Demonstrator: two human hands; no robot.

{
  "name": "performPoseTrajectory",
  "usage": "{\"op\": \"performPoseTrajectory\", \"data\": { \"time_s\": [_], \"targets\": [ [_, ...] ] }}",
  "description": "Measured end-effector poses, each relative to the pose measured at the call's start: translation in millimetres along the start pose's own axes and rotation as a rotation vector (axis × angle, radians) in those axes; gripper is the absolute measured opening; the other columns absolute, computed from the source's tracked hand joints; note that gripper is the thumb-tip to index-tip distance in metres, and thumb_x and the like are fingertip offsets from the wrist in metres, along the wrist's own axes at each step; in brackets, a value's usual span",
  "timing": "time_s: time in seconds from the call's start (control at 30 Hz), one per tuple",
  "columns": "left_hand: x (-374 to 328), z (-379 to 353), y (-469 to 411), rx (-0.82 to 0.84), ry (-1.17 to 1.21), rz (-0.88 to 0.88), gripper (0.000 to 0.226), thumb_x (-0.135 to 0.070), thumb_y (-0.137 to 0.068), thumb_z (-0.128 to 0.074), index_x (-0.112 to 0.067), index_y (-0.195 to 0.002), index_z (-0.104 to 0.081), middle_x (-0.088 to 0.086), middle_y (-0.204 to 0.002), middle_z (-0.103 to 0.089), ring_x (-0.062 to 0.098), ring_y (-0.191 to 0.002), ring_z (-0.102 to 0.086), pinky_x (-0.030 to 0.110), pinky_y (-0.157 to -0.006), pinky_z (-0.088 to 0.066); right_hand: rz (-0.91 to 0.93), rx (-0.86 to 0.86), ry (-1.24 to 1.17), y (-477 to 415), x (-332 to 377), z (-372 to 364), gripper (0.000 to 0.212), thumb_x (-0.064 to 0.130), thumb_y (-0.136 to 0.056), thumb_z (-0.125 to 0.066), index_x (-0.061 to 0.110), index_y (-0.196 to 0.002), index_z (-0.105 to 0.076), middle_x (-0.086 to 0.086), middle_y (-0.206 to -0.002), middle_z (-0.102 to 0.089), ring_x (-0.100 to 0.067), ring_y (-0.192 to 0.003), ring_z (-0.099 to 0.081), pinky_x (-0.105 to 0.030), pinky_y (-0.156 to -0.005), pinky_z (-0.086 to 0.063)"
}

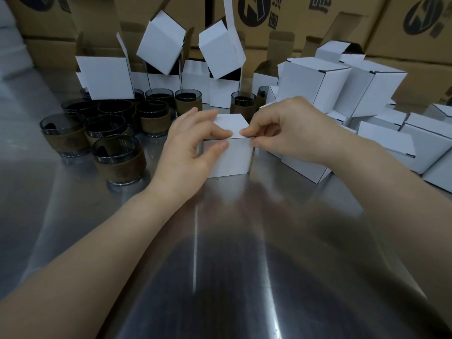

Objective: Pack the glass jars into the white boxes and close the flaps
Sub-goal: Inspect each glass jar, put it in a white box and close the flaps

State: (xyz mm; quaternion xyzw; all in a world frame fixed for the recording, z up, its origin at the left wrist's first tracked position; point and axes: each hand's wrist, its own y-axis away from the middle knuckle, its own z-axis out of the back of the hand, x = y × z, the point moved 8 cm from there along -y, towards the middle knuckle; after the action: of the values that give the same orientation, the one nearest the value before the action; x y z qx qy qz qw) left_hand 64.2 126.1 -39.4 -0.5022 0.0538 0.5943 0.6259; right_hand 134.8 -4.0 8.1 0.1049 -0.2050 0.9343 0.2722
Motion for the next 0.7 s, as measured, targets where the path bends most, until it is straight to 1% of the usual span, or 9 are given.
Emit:
{"op": "performPoseTrajectory", "data": {
  "time_s": [0.13, 0.2, 0.27, 0.3, 0.4, 0.47, 0.53, 0.63, 0.7],
  "targets": [
    [0, 2, -1, -0.041, -0.031, 0.005, 0.015, -0.011, -0.09, -0.067, -0.019, -0.102, -0.073, -0.004, -0.124, -0.053, 0.021, -0.126, -0.042, 0.011, -0.103, -0.025, 0.025, -0.001, 0.09, -2, 4, -1, 0.013, 0.013, -0.086, -0.071, 0.014, -0.098, -0.077, 0.015, -0.076, -0.059, 0.004, -0.064, -0.053, -0.008, -0.065, -0.041],
    [1, 1, -1, -0.05, -0.028, 0.018, 0.016, -0.012, -0.09, -0.067, -0.018, -0.104, -0.074, -0.002, -0.124, -0.053, 0.021, -0.124, -0.044, 0.013, -0.103, -0.029, 0.032, -0.008, 0.127, -2, 5, -2, 0.011, 0.018, -0.086, -0.071, 0.014, -0.096, -0.076, 0.017, -0.073, -0.056, 0.001, -0.065, -0.052, -0.014, -0.066, -0.041],
    [4, 1, 0, -0.053, 0.008, 0.04, 0.019, -0.013, -0.091, -0.066, -0.018, -0.108, -0.073, 0.003, -0.128, -0.05, 0.018, -0.123, -0.045, 0.023, -0.106, -0.035, 0.04, -0.033, 0.183, -2, 6, -4, 0.015, 0.024, -0.086, -0.072, 0.011, -0.092, -0.075, 0.009, -0.077, -0.056, -0.008, -0.071, -0.052, -0.03, -0.07, -0.047],
    [4, 2, 1, -0.054, 0.031, 0.049, 0.021, -0.013, -0.092, -0.066, -0.02, -0.11, -0.072, 0.005, -0.129, -0.048, 0.015, -0.122, -0.045, 0.025, -0.106, -0.037, 0.037, -0.049, 0.212, -3, 6, -4, 0.018, 0.027, -0.085, -0.073, 0.01, -0.091, -0.074, 0.003, -0.083, -0.055, -0.014, -0.077, -0.052, -0.035, -0.072, -0.047],
    [7, 1, 4, -0.055, 0.077, 0.069, 0.026, -0.011, -0.094, -0.062, -0.023, -0.116, -0.069, 0.003, -0.131, -0.046, 0.011, -0.122, -0.043, 0.029, -0.107, -0.038, 0.04, -0.068, 0.202, -3, 12, -10, 0.027, 0.033, -0.081, -0.076, 0.013, -0.092, -0.063, -0.003, -0.104, -0.053, -0.021, -0.095, -0.05, -0.04, -0.08, -0.047],
    [8, 1, 5, -0.058, 0.088, 0.071, 0.03, -0.01, -0.094, -0.061, -0.024, -0.119, -0.067, 0.001, -0.133, -0.046, 0.011, -0.125, -0.043, 0.032, -0.106, -0.041, 0.045, -0.055, 0.178, -3, 14, -18, 0.033, 0.036, -0.08, -0.075, 0.015, -0.092, -0.052, -0.004, -0.109, -0.052, -0.022, -0.098, -0.049, -0.041, -0.083, -0.046],
    [7, 3, 6, -0.065, 0.103, 0.059, 0.033, -0.009, -0.093, -0.063, -0.025, -0.121, -0.064, 0.0, -0.134, -0.048, 0.009, -0.125, -0.045, 0.029, -0.1, -0.046, 0.024, -0.071, 0.153, -3, 12, -23, 0.037, 0.039, -0.081, -0.072, 0.016, -0.094, -0.046, -0.001, -0.102, -0.052, -0.021, -0.091, -0.049, -0.037, -0.076, -0.045],
    [5, 7, 6, -0.09, 0.167, 0.048, 0.028, -0.006, -0.093, -0.062, -0.025, -0.114, -0.063, -0.002, -0.129, -0.057, 0.003, -0.119, -0.052, 0.017, -0.092, -0.047, 0.0, -0.088, 0.1, -3, 10, -27, 0.04, 0.04, -0.082, -0.071, 0.019, -0.091, -0.038, 0.003, -0.088, -0.047, -0.015, -0.077, -0.043, -0.02, -0.061, -0.032],
    [8, 9, 6, -0.108, 0.245, 0.087, 0.024, -0.004, -0.095, -0.057, -0.021, -0.109, -0.065, -0.003, -0.123, -0.063, 0.002, -0.114, -0.057, 0.019, -0.094, -0.048, -0.02, -0.09, 0.078, -2, 10, -28, 0.042, 0.04, -0.081, -0.071, 0.019, -0.088, -0.036, 0.006, -0.082, -0.044, -0.014, -0.073, -0.039, -0.02, -0.06, -0.029]
  ]
}}
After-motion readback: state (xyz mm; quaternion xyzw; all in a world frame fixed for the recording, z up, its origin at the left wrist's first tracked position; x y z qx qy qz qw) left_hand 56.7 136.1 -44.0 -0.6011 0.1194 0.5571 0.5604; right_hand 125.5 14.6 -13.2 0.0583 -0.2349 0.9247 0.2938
